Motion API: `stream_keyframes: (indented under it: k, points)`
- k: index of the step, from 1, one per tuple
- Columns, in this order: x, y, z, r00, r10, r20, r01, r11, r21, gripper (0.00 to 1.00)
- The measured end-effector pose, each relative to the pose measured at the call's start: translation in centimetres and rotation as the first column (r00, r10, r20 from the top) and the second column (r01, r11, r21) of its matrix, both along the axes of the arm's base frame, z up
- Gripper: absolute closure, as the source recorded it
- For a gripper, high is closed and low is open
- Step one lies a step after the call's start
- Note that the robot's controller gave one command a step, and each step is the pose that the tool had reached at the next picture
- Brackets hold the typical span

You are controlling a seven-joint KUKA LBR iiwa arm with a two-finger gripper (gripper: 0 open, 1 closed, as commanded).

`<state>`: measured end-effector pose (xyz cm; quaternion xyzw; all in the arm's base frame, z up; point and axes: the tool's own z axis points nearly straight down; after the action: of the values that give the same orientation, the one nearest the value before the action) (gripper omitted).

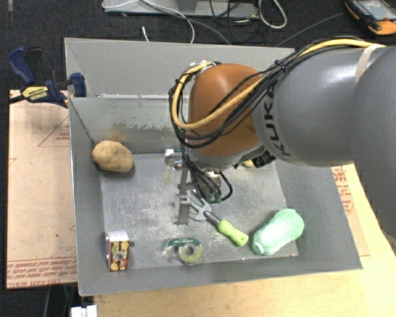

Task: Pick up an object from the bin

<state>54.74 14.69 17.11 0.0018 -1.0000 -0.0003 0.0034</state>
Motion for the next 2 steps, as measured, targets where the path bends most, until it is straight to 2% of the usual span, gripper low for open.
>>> stream_keyframes:
  k: [1,2]
  points:
    - [0.2,-0.1,0.4,1.0,-0.003,0.007,0.003,1.0,0.001,0.0]
    - [-3.8,-1.9,-5.5,0.986,0.169,0.008,-0.169,0.986,0.001,0.0]
